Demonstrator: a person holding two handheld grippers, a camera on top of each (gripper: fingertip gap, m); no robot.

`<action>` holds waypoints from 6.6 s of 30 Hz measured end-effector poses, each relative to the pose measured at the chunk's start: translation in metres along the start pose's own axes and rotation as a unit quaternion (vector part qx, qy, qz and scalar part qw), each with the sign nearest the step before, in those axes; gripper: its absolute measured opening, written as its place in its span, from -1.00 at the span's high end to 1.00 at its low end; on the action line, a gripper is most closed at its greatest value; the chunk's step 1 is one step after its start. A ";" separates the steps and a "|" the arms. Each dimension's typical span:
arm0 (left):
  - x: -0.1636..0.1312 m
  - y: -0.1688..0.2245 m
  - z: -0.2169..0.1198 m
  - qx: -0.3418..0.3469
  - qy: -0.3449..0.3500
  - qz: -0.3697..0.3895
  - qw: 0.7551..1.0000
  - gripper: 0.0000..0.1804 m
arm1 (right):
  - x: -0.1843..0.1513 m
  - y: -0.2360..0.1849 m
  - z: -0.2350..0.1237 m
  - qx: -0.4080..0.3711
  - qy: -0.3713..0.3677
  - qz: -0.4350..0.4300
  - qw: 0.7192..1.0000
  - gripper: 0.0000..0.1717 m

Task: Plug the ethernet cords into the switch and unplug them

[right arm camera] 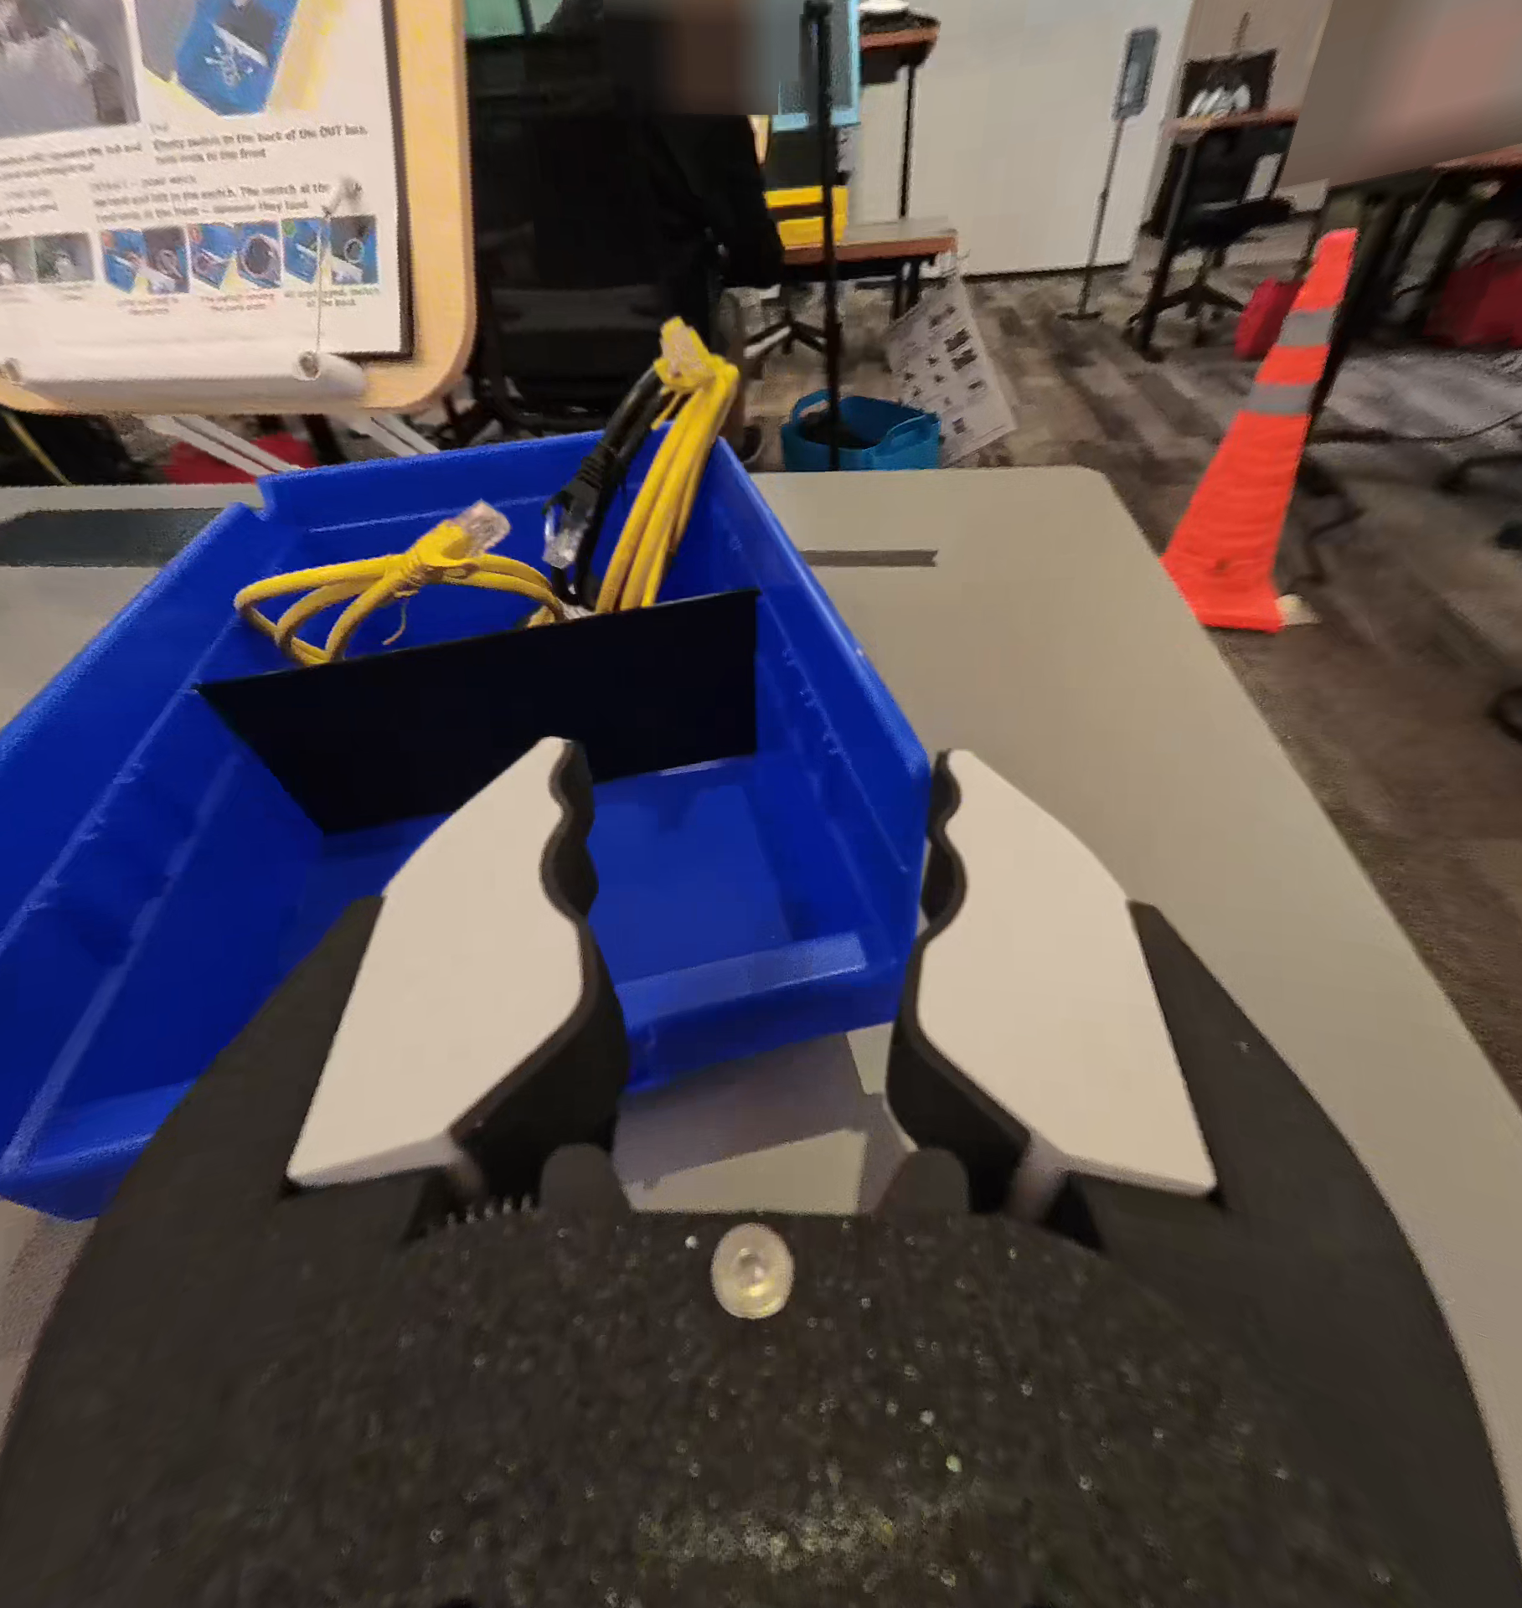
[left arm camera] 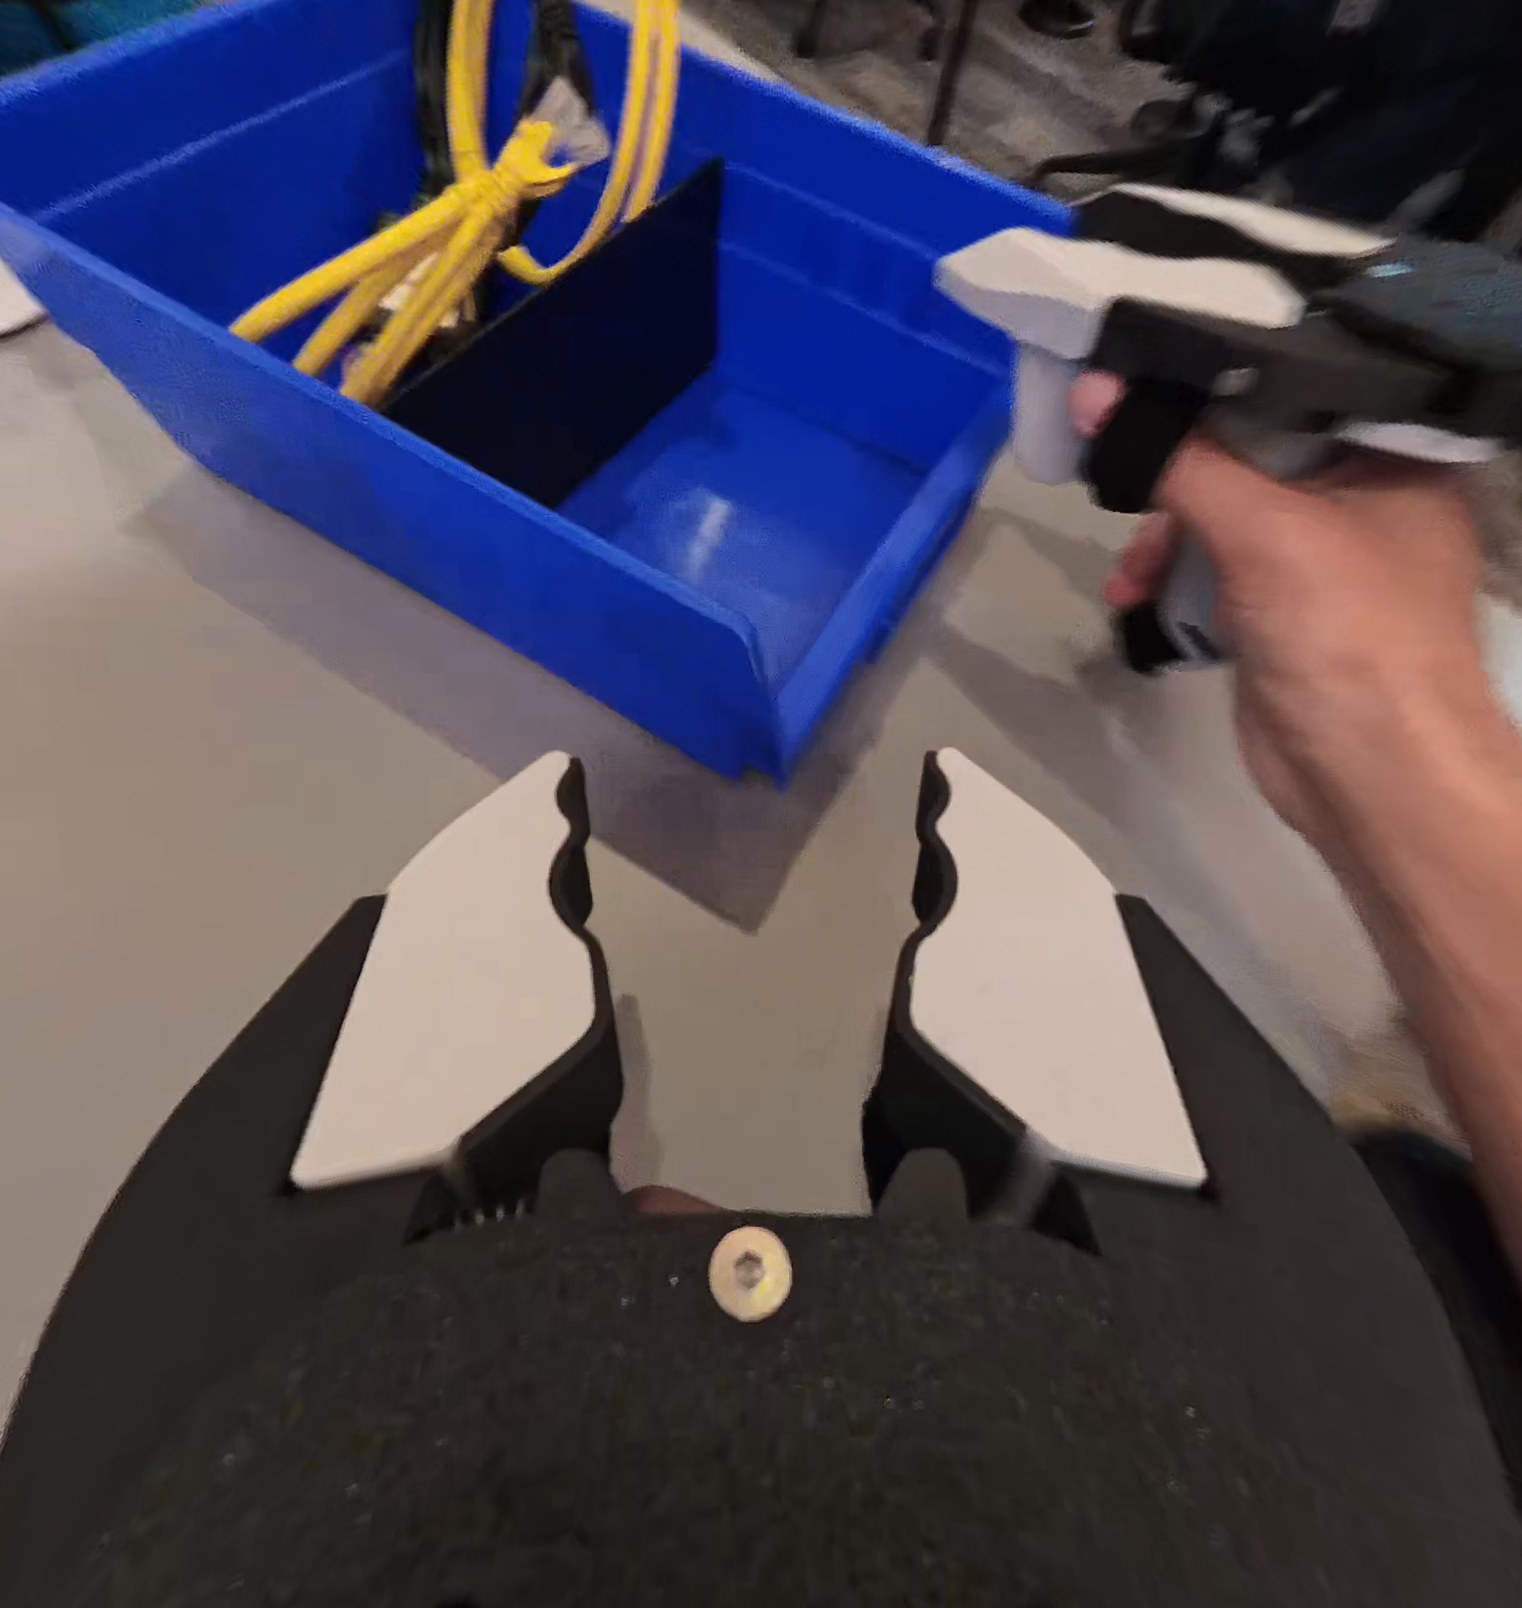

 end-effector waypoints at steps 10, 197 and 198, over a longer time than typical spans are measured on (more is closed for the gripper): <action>0.011 -0.021 0.083 0.130 0.003 -0.060 0.990 0.30 | -0.016 0.026 0.014 0.043 -0.046 0.031 0.998 0.42; -0.085 -0.500 -0.273 0.326 0.137 -0.163 0.921 0.94 | 0.019 -0.561 0.064 0.146 -0.108 -0.114 0.977 0.88; -0.086 -0.501 -0.272 0.326 0.134 -0.169 0.921 0.94 | 0.019 -0.563 0.064 0.162 -0.099 -0.104 0.976 0.86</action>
Point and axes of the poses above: each gripper's, where its closed fingertips meet, z out along the fingers, x out of its top, y = z × x across the jaws, the point moved 3 cm from there along -z, back along the fingers, and after that the axes turned 8 degrees about -z, right-handed, at the moved point
